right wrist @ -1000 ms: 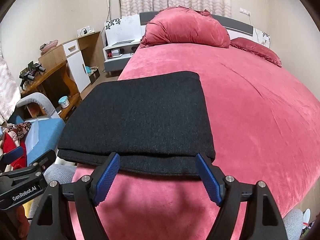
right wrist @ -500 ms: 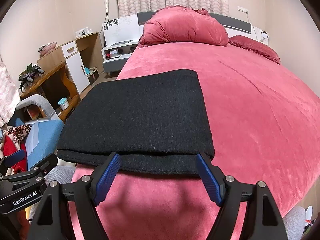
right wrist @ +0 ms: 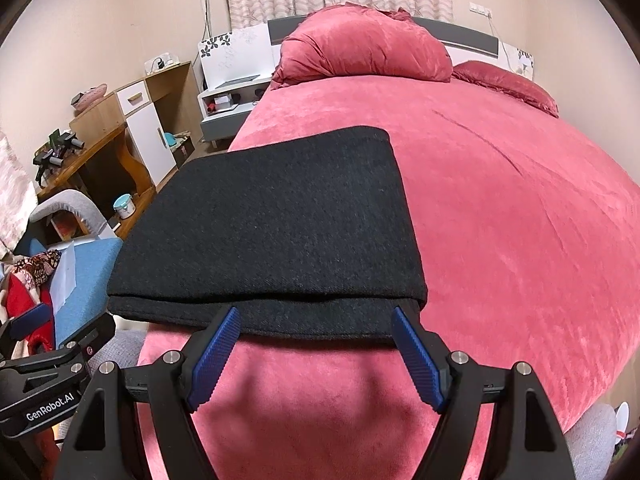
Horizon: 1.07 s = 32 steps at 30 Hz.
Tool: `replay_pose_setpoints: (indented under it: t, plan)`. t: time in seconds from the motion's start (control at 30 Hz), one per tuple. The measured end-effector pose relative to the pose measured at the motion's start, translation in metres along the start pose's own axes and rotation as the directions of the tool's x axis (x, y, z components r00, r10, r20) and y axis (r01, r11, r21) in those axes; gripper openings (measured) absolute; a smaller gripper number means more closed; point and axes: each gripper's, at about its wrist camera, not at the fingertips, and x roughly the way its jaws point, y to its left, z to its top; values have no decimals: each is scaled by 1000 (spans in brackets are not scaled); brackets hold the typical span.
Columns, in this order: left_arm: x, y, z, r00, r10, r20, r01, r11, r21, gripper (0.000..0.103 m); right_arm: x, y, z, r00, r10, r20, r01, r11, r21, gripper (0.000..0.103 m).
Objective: Fold large clothes
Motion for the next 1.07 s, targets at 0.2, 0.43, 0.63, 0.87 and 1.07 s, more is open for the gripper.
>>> replay_pose_setpoints:
  t: [0.2, 0.43, 0.63, 0.87, 1.07]
  plan:
    - [0, -5, -1, 1000, -6, -3, 6, 1000, 8, 101, 0, -1, -1, 1000, -3, -5, 3, 1000, 3, 79]
    - [2, -6, -2, 1000, -6, -11, 6, 1000, 9, 101, 2, -1, -3, 1000, 0, -14, 0, 1000, 6, 79]
    - [4, -6, -3, 1000, -6, -23, 6, 1000, 10, 101, 2, -2, -3, 1000, 2, -15, -2, 1000, 12, 79]
    - [7, -7, -3, 999, -18, -43, 19, 1000, 15, 101, 3, -1, -3, 1000, 4, -15, -3, 1000, 12, 79]
    - [2, -4, -3, 1000, -27, -7, 27, 1000, -6, 101, 4, -2, -3, 1000, 10, -16, -10, 1000, 20, 79]
